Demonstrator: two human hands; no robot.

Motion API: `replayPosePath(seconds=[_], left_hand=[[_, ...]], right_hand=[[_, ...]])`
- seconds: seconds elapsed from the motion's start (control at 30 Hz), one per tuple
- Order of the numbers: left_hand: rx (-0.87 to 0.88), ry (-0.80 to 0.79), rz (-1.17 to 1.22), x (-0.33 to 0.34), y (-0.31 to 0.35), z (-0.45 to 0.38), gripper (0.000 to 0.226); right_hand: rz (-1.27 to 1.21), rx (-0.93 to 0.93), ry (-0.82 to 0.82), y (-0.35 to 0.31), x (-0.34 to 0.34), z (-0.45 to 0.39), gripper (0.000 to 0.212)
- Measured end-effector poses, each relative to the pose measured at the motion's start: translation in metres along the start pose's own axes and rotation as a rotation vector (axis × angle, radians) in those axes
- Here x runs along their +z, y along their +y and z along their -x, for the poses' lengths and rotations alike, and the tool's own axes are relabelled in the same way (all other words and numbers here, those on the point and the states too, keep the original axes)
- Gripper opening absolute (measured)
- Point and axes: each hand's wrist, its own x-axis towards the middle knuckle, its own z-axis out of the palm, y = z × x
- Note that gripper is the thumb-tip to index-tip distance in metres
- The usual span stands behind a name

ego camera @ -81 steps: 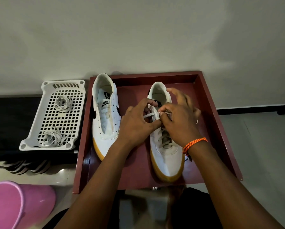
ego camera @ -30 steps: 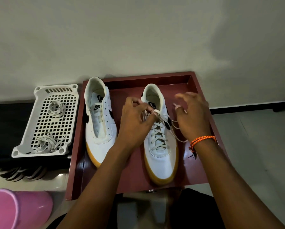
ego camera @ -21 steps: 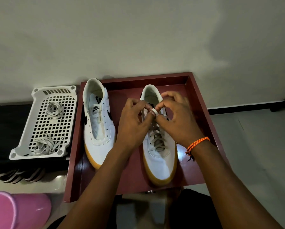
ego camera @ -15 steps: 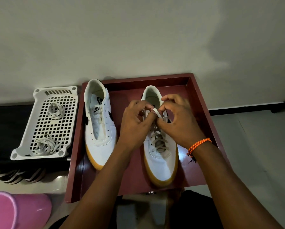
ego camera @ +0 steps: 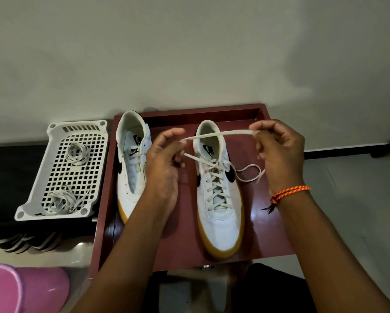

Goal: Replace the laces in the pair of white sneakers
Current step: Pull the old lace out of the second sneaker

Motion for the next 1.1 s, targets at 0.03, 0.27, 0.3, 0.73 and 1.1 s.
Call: replayPosePath(seconds=[0.03, 0.27, 0.3, 0.73, 1.1], left_hand=[[-0.024, 0.086, 0.032, -0.003, -0.001, -0.002, 0.023], [-0.011, 0.147, -0.297, 0.01, -0.013, 0.003, 0.026], [-0.009, 0.129, -0.278, 0.012, -0.012, 0.003, 0.026], [0.394, -0.127, -1.111, 0.007, -0.032, 0.012, 0.027], [0.363, -0.106, -0.916, 0.017, -0.037, 0.009, 0.009]], right_hand=[[-0.001, 0.008, 0.054, 0.001, -0.001, -0.001, 0.017], [0.037, -0.063, -0.137, -0.009, 0.032, 0.03, 0.022], [0.054, -0.089, -0.326, -0.012, 0.038, 0.038, 0.022], [0.638, -0.011, -0.607, 0.019, 0.001, 0.016, 0.05], [0.586, -0.038, -0.617, 0.025, 0.001, 0.017, 0.037]])
